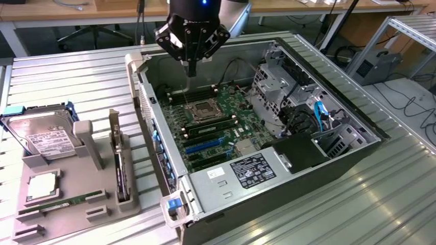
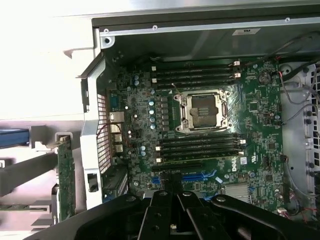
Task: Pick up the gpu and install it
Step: 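Reach for the gpu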
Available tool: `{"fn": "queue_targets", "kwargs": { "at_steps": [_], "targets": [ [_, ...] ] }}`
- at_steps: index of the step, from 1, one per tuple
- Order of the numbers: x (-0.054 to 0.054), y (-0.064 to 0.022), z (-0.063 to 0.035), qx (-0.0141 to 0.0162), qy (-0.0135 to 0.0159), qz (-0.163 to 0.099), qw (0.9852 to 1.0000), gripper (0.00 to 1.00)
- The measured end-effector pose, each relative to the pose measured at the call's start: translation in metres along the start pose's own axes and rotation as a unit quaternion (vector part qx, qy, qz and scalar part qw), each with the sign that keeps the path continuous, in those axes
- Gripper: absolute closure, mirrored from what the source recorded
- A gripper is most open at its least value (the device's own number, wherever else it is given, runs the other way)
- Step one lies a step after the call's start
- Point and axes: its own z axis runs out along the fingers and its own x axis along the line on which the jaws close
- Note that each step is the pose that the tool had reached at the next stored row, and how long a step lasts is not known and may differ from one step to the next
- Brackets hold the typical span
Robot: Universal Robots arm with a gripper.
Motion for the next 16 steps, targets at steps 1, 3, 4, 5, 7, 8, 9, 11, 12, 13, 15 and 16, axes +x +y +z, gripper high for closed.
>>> {"fn": "queue_targets", "kwargs": {
  "at_steps": [1,3,4,5,7,8,9,11,12,13,15,16],
  "targets": [
    [0.0004,0.0000,0.0000,0.0000,0.0000,0.000,1.0000,0.89],
    [0.0012,-0.0001,0.0000,0.0000,0.0000,0.000,1.0000,0.89],
    [0.0016,-0.0001,0.0000,0.0000,0.0000,0.000,1.0000,0.89],
    [0.0020,-0.0002,-0.0001,0.0000,0.0000,0.000,1.0000,0.89],
    [0.0029,-0.0002,-0.0001,0.0000,0.0000,0.000,1.0000,0.89],
    [0.0034,-0.0003,-0.0001,0.0000,0.0000,0.000,1.0000,0.89],
    [0.0039,-0.0003,-0.0001,0.0000,0.0000,0.000,1.0000,0.89],
    [0.0051,-0.0004,-0.0002,0.0000,0.0000,0.000,1.0000,0.89],
    [0.0057,-0.0004,-0.0002,0.0000,0.0000,0.000,1.0000,0.89],
    [0.0066,-0.0005,-0.0002,0.0000,0.0000,0.000,1.0000,0.89],
    [0.0082,-0.0006,-0.0002,0.0000,0.0000,0.000,1.0000,0.89],
    [0.0090,-0.0007,-0.0002,0.0000,0.0000,0.000,1.0000,0.89]
  ]
}}
